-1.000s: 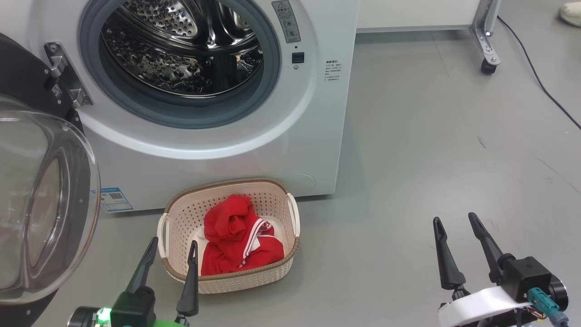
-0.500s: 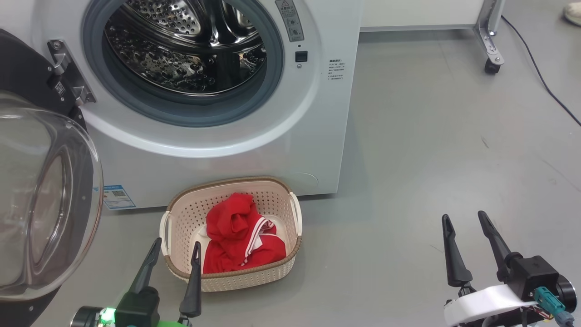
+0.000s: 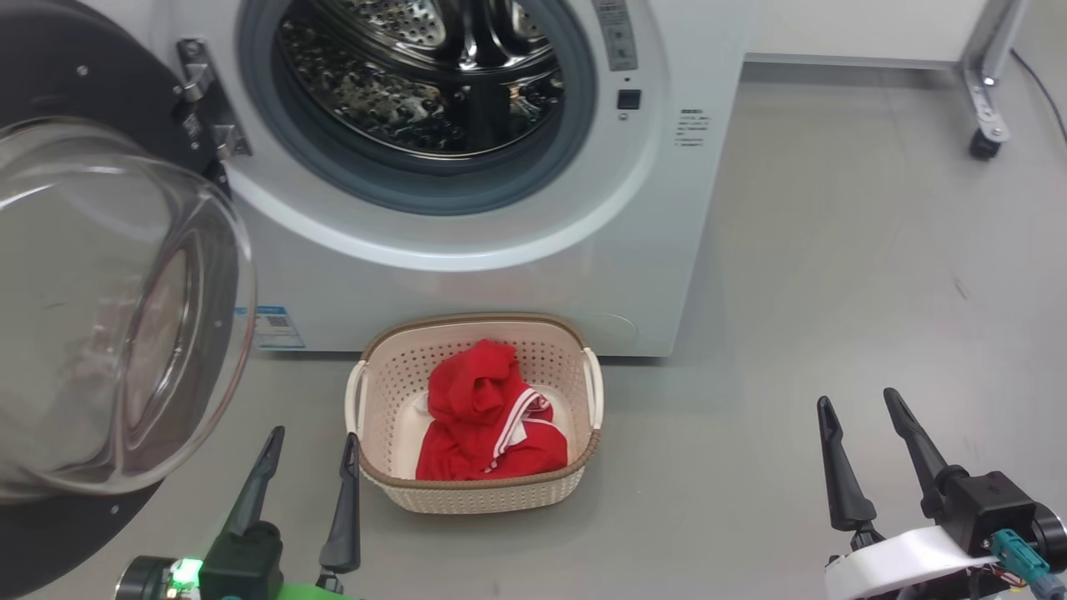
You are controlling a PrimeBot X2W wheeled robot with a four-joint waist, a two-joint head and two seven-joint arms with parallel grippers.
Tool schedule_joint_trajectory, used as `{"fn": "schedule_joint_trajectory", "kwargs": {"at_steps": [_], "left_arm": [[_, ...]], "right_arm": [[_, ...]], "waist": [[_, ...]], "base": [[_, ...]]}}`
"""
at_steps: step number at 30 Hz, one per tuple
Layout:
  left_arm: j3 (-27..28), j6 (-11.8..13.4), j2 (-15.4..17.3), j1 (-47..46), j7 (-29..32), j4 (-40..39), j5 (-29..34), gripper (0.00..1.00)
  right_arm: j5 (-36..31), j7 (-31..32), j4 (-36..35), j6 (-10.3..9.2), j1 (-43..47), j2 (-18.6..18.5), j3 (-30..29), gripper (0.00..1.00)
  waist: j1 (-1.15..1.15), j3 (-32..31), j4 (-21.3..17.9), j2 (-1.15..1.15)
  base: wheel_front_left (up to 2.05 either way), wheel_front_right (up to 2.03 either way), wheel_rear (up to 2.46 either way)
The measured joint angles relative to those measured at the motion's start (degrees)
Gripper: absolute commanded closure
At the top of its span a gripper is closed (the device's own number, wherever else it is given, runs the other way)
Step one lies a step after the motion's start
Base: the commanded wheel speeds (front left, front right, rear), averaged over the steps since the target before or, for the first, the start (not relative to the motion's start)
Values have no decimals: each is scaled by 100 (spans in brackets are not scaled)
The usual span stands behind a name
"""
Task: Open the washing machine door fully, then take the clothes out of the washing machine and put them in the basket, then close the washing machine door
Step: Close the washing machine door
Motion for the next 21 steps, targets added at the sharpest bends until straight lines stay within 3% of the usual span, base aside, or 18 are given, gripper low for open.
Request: {"fn": "schedule_joint_trajectory", "kwargs": {"at_steps": [21], "left_arm": [[406, 57, -68, 74, -94, -96, -1, 0]], "right_arm": [[0, 155, 45, 160, -38, -7, 242, 0]], "waist": [[0, 3, 1475, 0]], "base": [[0, 0, 0]]}}
